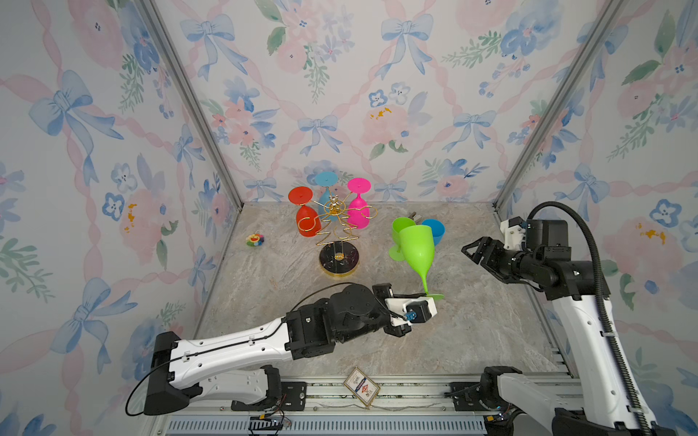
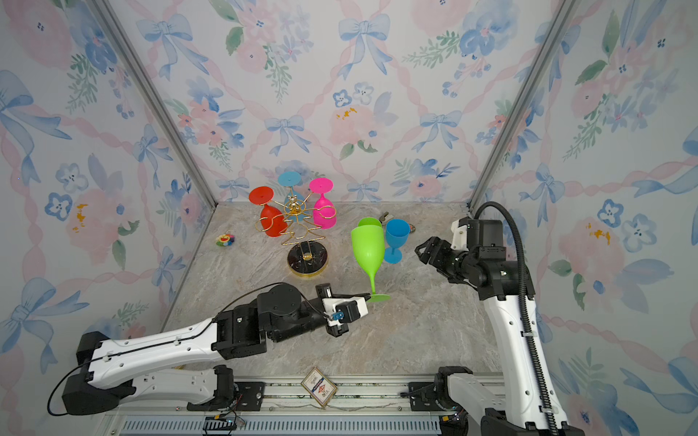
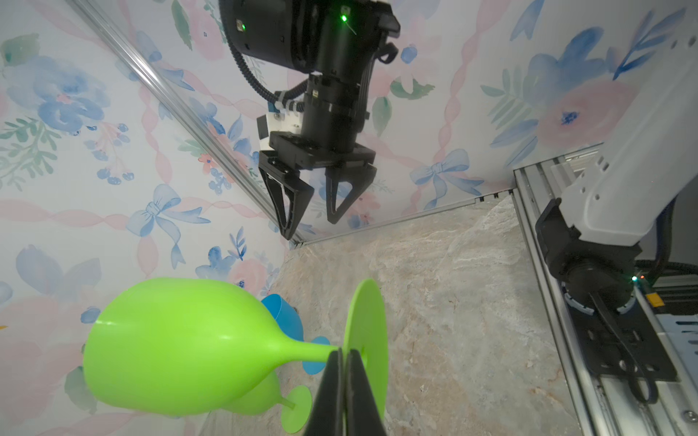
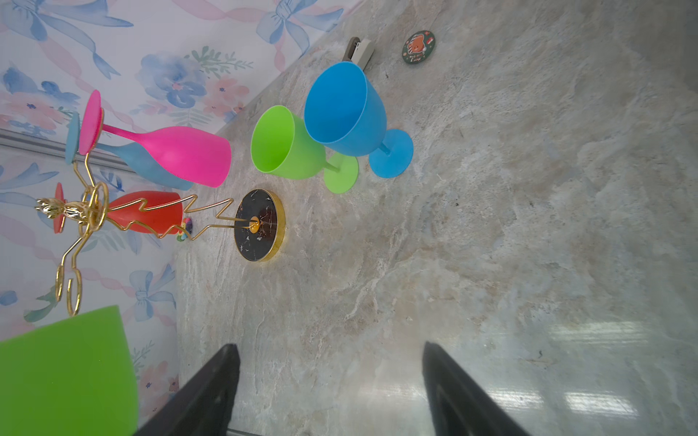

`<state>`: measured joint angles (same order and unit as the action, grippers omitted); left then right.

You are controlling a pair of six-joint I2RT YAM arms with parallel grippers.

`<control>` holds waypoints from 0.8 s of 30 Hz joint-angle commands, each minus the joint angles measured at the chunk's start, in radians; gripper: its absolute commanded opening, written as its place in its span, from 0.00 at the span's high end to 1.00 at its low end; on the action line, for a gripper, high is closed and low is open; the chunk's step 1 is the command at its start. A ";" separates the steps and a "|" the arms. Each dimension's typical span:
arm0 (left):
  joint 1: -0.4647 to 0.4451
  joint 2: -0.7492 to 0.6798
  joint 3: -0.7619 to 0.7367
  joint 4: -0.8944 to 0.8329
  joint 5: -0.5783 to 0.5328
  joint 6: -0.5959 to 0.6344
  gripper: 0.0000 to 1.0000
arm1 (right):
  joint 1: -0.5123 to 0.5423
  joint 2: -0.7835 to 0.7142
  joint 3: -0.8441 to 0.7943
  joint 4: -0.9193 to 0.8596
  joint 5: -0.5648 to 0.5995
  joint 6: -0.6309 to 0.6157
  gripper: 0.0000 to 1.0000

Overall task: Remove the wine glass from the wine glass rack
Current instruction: 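Swing the held glass nearer the robot while right moves toward it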

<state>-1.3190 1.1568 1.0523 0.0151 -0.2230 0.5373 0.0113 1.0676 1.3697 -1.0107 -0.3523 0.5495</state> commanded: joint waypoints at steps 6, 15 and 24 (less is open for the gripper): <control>-0.065 0.013 -0.092 0.156 -0.292 0.268 1.00 | -0.073 0.027 0.124 -0.102 -0.159 0.044 0.22; -0.136 0.035 -0.268 0.349 -0.509 0.550 1.00 | -0.069 0.047 0.117 -0.026 -0.310 0.232 0.25; -0.150 0.094 -0.378 0.440 -0.572 0.747 1.00 | 0.015 0.119 0.240 -0.149 -0.278 0.225 0.29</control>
<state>-1.4605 1.2396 0.7006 0.3809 -0.7521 1.1881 -0.0010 1.1702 1.5581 -1.1000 -0.6147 0.7601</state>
